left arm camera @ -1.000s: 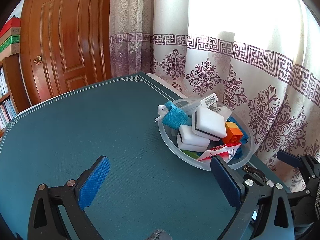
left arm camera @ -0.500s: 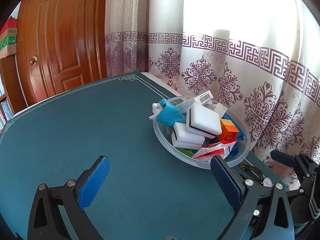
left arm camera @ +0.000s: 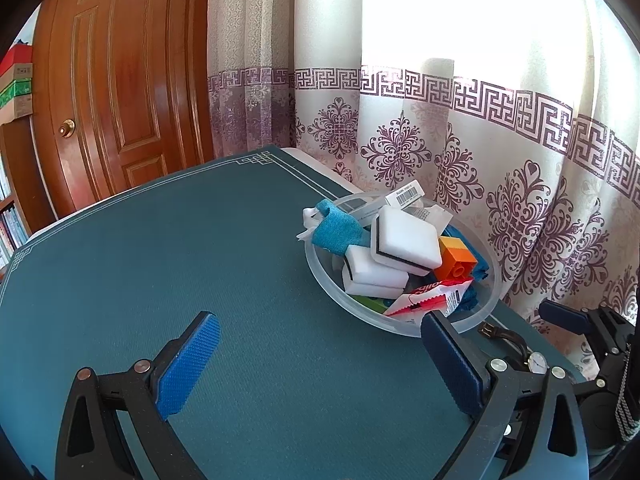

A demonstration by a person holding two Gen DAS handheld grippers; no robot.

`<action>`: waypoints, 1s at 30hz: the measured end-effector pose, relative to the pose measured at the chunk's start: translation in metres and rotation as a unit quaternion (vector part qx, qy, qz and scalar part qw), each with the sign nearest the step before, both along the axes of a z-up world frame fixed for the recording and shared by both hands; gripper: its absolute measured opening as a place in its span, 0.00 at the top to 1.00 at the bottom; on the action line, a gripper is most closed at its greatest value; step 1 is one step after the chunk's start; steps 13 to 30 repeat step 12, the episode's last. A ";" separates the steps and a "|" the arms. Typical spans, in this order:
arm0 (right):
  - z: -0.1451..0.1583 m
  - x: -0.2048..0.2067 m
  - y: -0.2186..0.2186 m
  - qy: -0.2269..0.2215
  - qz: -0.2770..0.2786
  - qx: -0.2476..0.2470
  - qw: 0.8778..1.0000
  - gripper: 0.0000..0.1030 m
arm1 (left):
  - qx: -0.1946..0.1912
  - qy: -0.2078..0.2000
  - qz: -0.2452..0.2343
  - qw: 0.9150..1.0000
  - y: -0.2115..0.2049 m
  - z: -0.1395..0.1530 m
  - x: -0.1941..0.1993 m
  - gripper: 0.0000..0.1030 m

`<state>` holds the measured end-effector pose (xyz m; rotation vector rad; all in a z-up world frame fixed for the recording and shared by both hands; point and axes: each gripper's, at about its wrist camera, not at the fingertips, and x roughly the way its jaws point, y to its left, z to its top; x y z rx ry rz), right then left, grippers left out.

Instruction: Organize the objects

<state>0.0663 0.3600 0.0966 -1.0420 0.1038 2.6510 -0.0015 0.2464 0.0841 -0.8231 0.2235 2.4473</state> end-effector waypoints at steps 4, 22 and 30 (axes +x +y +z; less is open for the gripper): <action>-0.002 -0.001 -0.003 -0.002 0.003 -0.001 1.000 0.04 | -0.002 0.000 -0.001 1.000 0.000 0.000 0.001 0.00; -0.004 -0.003 -0.012 -0.007 0.015 -0.004 1.000 0.04 | -0.005 -0.008 0.006 1.000 -0.007 -0.003 0.002 0.00; -0.004 -0.003 -0.012 -0.007 0.015 -0.004 1.000 0.04 | -0.005 -0.008 0.006 1.000 -0.007 -0.003 0.002 0.00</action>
